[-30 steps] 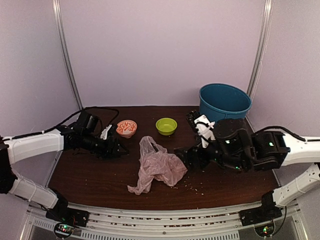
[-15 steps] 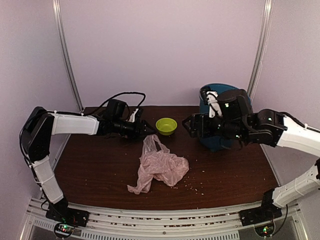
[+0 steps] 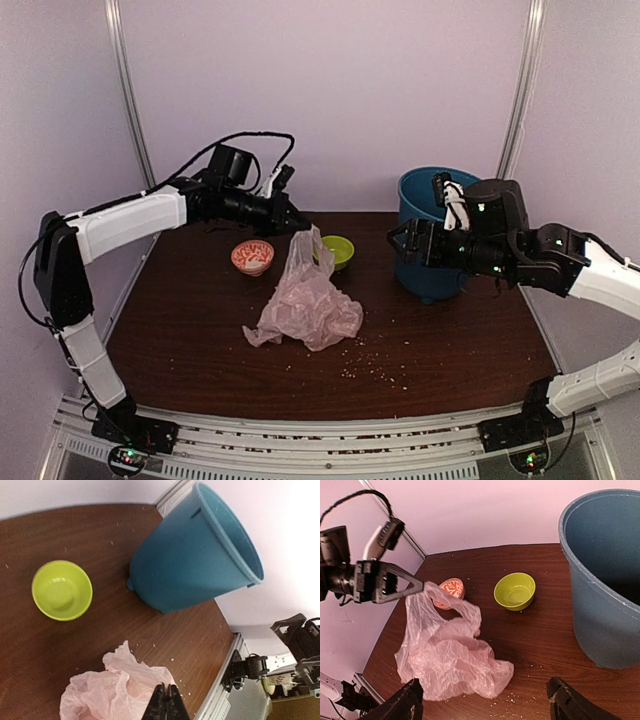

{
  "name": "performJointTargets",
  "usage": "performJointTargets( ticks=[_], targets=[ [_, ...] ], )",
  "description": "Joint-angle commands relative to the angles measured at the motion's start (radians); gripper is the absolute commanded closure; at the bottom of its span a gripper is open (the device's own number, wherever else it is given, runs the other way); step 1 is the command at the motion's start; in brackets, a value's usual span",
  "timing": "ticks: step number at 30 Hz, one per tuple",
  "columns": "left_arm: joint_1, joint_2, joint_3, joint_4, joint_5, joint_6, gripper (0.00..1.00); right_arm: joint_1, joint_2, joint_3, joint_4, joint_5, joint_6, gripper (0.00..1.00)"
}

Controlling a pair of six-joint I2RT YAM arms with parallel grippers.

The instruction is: Put the trash bags into the trash bin

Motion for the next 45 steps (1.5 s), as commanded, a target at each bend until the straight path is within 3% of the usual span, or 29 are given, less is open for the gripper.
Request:
performJointTargets(
  ticks=[1, 5, 9, 12, 16, 21, 22, 25, 26, 31, 37, 42, 45],
  targets=[
    [-0.020, -0.159, 0.128, -0.111, -0.237, 0.153, 1.00, -0.001, 0.011, 0.010, 0.020, -0.018, 0.005, 0.14],
    [-0.041, -0.247, 0.110, -0.049, -0.196, 0.142, 1.00, -0.003, 0.026, 0.023, 0.025, -0.038, -0.001, 0.14],
    [-0.142, -0.346, -0.095, 0.065, -0.247, 0.117, 1.00, -0.006, 0.022, 0.027, 0.027, -0.023, -0.041, 0.12],
    [-0.291, -0.402, -0.287, 0.140, -0.338, 0.114, 1.00, -0.016, 0.020, 0.029, 0.027, -0.026, -0.062, 0.12],
    [-0.447, -0.390, -0.452, 0.210, -0.414, 0.115, 1.00, -0.027, 0.031, 0.028, 0.016, -0.074, -0.065, 0.12],
    [-0.518, -0.340, -0.481, 0.245, -0.415, 0.110, 1.00, -0.029, 0.027, -0.007, 0.010, -0.116, -0.047, 0.12],
    [-0.518, -0.334, -0.473, 0.238, -0.414, 0.127, 0.96, -0.028, 0.025, -0.017, 0.005, -0.122, -0.045, 0.12],
    [-0.518, -0.298, -0.355, 0.094, -0.409, 0.213, 0.62, -0.029, 0.024, -0.042, -0.033, -0.138, -0.037, 0.12],
    [-0.518, -0.285, -0.304, 0.031, -0.410, 0.239, 0.57, -0.029, 0.022, -0.054, -0.044, -0.145, -0.029, 0.12],
    [-0.517, -0.302, -0.121, -0.189, -0.431, 0.277, 0.43, -0.029, -0.007, -0.150, -0.051, -0.187, -0.002, 0.12],
    [-0.498, -0.347, 0.007, -0.506, -0.669, 0.182, 0.31, -0.029, 0.031, -0.247, -0.030, -0.319, -0.038, 0.12],
    [-0.495, -0.464, -0.135, -0.603, -0.615, 0.046, 0.27, -0.027, 0.114, -0.288, 0.031, -0.457, -0.067, 0.11],
    [-0.494, -0.558, -0.249, -0.616, -0.594, -0.014, 0.10, -0.018, 0.172, -0.293, 0.088, -0.525, -0.102, 0.10]
  ],
)
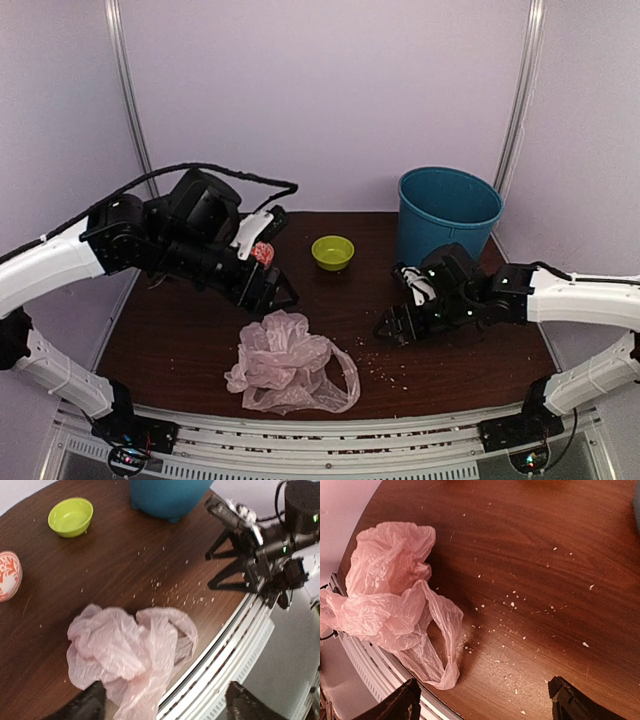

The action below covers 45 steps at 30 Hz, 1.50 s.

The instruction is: Put the trash bags into the trash bin

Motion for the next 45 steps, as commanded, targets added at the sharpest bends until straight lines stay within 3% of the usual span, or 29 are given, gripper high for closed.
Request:
performJointTargets(
  ticks=[1, 8, 13, 16, 22, 28, 36, 42, 45],
  targets=[
    [0.001, -0.127, -0.139, -0.126, 0.017, -0.130, 0.08, 0.011, 0.078, -0.008, 0.102, -0.140, -0.063, 0.09],
    [0.004, -0.196, -0.190, -0.210, 0.147, -0.202, 0.09, 0.036, 0.294, 0.063, 0.134, -0.196, -0.107, 0.10],
    [0.004, -0.307, -0.337, -0.080, 0.337, -0.191, 0.12, 0.041, 0.402, 0.107, 0.144, -0.217, -0.118, 0.18],
    [0.005, -0.329, -0.390, -0.077, 0.382, -0.191, 0.14, 0.045, 0.445, 0.128, 0.159, -0.242, -0.123, 0.20],
    [0.004, -0.323, -0.451, -0.014, 0.359, -0.236, 0.14, 0.070, 0.517, 0.169, 0.163, -0.278, -0.144, 0.25],
    [0.000, -0.231, -0.485, 0.055, 0.259, -0.295, 0.24, 0.073, 0.531, 0.180, 0.168, -0.267, -0.134, 0.33],
    [0.000, -0.243, -0.572, 0.111, 0.243, -0.357, 0.54, 0.072, 0.484, 0.157, 0.176, -0.280, -0.127, 0.82],
    [0.021, -0.284, -0.493, -0.083, 0.037, -0.255, 0.91, 0.016, 0.338, 0.194, 0.037, -0.197, -0.161, 1.00],
    [0.052, -0.290, -0.472, -0.130, -0.034, -0.231, 0.98, -0.065, 0.229, 0.225, -0.027, -0.116, -0.162, 1.00]
  ],
)
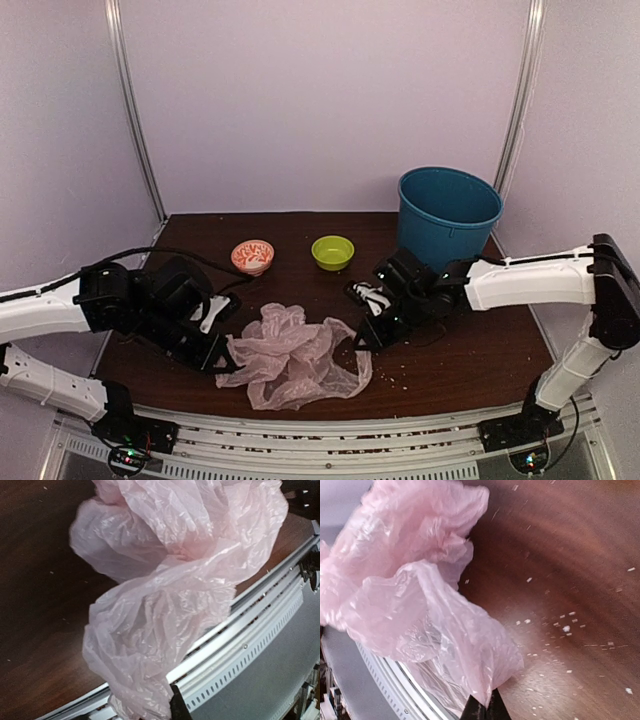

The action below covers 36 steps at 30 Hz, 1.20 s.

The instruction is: Put the trash bags into the trash bin

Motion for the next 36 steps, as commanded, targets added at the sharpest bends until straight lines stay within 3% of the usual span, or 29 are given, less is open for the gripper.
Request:
performJointTargets(
  ticks=[1, 8, 14, 21, 24, 26, 29, 31, 32, 33, 34, 36],
  targets=[
    [0.042, -0.020, 0.050, -0.089, -0.159, 0.054, 0.98, -0.115, -0.173, 0.080, -0.107, 0.129, -0.015, 1.00],
    [0.076, -0.032, 0.040, -0.038, -0.257, -0.041, 1.00, -0.180, -0.236, 0.264, -0.229, 0.167, -0.036, 1.00],
    [0.076, -0.079, -0.062, 0.047, -0.264, -0.138, 1.00, -0.184, -0.233, 0.242, -0.327, 0.311, -0.057, 1.00],
    [0.084, 0.023, 0.038, 0.176, -0.265, -0.045, 1.00, -0.176, -0.147, 0.323, -0.266, 0.235, 0.014, 1.00],
    [0.120, 0.148, 0.212, 0.144, -0.285, 0.042, 1.00, -0.174, -0.028, 0.501, -0.287, 0.237, 0.034, 1.00],
    [0.189, 0.250, 0.423, 0.075, -0.312, 0.116, 1.00, -0.174, 0.081, 0.681, -0.319, 0.264, 0.037, 1.00],
    [0.238, 0.454, 0.987, -0.110, -0.502, 0.220, 1.00, -0.171, 0.272, 1.244, -0.481, 0.317, 0.011, 1.00],
    [0.237, 0.564, 1.398, -0.150, -0.553, 0.305, 1.00, -0.152, 0.384, 1.661, -0.575, 0.356, -0.004, 1.00],
    [0.229, 0.602, 1.545, -0.133, -0.555, 0.356, 1.00, -0.134, 0.386, 1.773, -0.547, 0.379, -0.015, 1.00],
    [0.200, 0.616, 1.636, -0.098, -0.597, 0.414, 1.00, -0.105, 0.339, 1.745, -0.468, 0.413, -0.047, 1.00],
    [0.134, 0.598, 1.632, -0.022, -0.685, 0.491, 1.00, -0.060, 0.243, 1.617, -0.358, 0.452, -0.098, 1.00],
    [0.010, 0.484, 1.341, 0.216, -0.841, 0.692, 1.00, 0.042, 0.019, 1.194, -0.090, 0.543, -0.233, 1.00]
  ],
)
